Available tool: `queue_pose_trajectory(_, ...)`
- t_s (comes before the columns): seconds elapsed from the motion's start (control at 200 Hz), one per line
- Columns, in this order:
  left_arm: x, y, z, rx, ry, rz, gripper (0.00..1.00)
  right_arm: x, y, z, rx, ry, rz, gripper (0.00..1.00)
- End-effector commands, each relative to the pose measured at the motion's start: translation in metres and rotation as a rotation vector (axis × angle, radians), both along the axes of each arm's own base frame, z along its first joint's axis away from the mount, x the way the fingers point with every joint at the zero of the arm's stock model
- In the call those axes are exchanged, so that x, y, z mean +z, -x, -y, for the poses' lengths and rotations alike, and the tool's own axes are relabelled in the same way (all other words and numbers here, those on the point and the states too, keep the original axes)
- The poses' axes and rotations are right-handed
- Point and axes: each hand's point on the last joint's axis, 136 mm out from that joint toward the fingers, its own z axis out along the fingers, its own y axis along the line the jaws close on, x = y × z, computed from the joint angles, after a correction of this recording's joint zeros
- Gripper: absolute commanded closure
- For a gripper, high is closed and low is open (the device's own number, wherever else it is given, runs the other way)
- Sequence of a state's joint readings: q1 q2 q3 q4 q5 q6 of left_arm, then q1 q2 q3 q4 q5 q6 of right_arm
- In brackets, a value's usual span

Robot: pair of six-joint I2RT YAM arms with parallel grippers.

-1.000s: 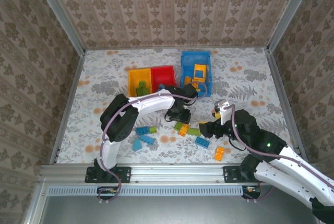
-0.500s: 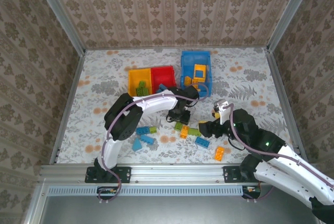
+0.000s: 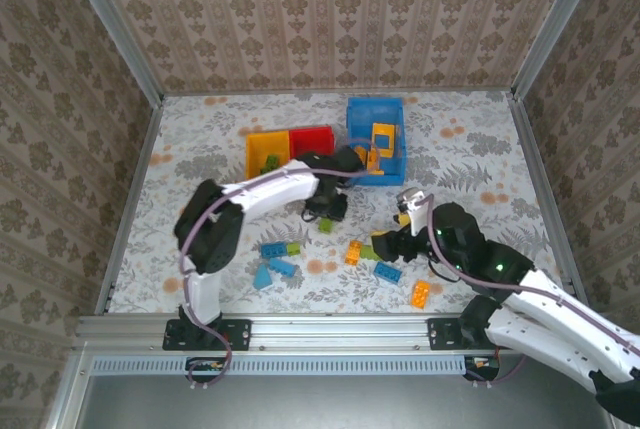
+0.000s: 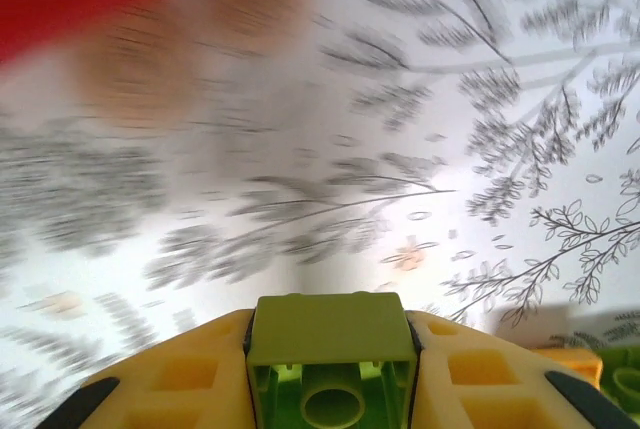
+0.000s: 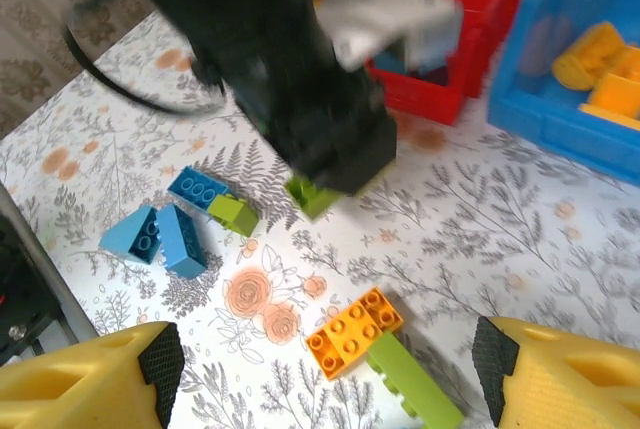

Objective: Sort the legos into containers by color

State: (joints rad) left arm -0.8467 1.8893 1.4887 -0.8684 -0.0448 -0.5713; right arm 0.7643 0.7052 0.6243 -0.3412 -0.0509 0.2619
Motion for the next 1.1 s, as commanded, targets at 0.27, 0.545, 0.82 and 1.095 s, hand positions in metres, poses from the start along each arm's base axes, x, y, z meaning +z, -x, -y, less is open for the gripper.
queue_pose_trajectory(0.27,0.065,-0.098,-0.125,0.264,0.006,0.178,0.76,0.016,-0.047,-0.080,0.149,-0.026,0.113,0.20)
queue_pose_trajectory(0.545,0.044,-0.177,-0.149,0.354,0.052,0.180,0.75,0.000,-0.078,-0.100,0.088,0.010,0.057,0.20)
queue_pose_trajectory(0.82,0.019,-0.184,-0.146,0.358,0.081,0.118,0.64,-0.039,-0.076,-0.073,0.016,0.162,-0.011,0.20)
queue_pose_trajectory(1.095,0.033,-0.172,-0.144,0.355,0.122,0.123,0.45,-0.066,-0.039,-0.053,0.124,0.300,-0.044,0.20)
